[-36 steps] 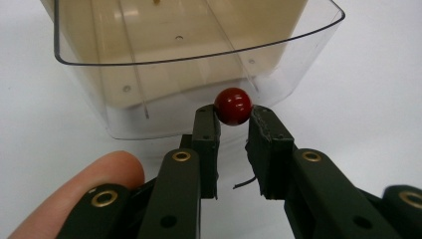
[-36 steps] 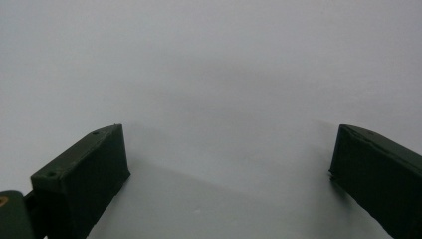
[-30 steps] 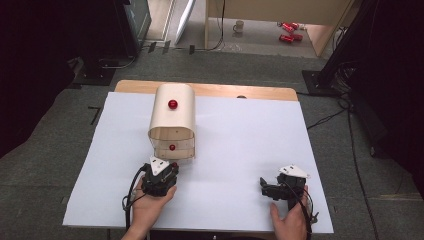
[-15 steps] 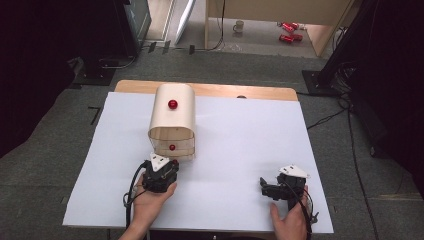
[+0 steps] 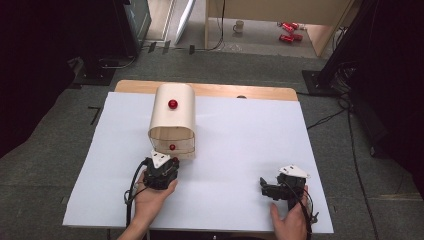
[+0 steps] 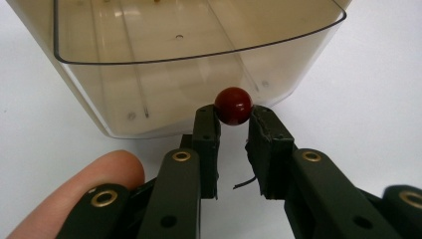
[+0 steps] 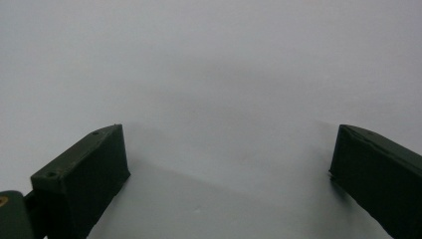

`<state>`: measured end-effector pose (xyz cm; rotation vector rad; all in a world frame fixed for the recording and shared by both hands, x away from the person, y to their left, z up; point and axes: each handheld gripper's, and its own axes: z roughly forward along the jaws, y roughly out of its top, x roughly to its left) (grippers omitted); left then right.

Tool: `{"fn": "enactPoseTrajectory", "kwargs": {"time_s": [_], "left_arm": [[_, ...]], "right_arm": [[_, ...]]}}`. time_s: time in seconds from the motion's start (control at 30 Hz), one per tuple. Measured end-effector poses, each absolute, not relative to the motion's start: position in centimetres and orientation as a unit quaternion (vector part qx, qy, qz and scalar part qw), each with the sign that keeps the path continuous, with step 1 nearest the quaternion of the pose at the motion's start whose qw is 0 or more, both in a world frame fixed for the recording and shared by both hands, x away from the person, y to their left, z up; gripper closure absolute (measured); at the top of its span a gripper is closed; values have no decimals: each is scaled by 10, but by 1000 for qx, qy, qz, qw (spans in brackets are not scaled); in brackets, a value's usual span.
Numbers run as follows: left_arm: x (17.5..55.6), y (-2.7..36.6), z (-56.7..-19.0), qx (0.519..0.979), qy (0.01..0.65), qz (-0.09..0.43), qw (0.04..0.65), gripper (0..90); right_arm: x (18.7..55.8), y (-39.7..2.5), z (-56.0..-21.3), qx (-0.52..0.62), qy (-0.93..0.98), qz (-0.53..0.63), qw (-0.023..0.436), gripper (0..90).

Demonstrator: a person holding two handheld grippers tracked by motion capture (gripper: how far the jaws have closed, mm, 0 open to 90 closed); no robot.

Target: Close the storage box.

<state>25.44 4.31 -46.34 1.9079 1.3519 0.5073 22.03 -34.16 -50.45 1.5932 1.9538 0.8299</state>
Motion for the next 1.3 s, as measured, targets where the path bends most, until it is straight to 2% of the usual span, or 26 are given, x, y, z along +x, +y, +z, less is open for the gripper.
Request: {"fn": "enactPoseTrajectory", "kwargs": {"time_s": [0.2, 0.23, 0.37, 0.4, 0.5, 0.67, 0.83, 1.1, 1.3], "left_arm": [[250, 42, -463, 747, 514, 203, 370, 708], [247, 42, -463, 754, 504, 200, 371, 600], [242, 43, -463, 761, 493, 186, 379, 473], [239, 44, -463, 761, 490, 185, 383, 473], [234, 47, -460, 768, 479, 178, 386, 309], [227, 52, -460, 778, 464, 177, 386, 179], [223, 64, -460, 774, 464, 186, 389, 141], [222, 92, -462, 760, 482, 197, 389, 137], [226, 123, -467, 744, 518, 224, 356, 133]], "right_arm": [[220, -342, -504, 583, 714, 303, 241, 15], [220, -342, -504, 583, 714, 304, 241, 15], [220, -342, -504, 583, 714, 303, 241, 15], [220, -342, -505, 582, 714, 304, 241, 15], [220, -342, -505, 582, 714, 303, 242, 15], [220, -342, -504, 582, 714, 303, 241, 15], [220, -342, -505, 582, 715, 303, 241, 15], [220, -342, -505, 582, 714, 304, 241, 15], [220, -342, -505, 582, 714, 304, 241, 15]]}}
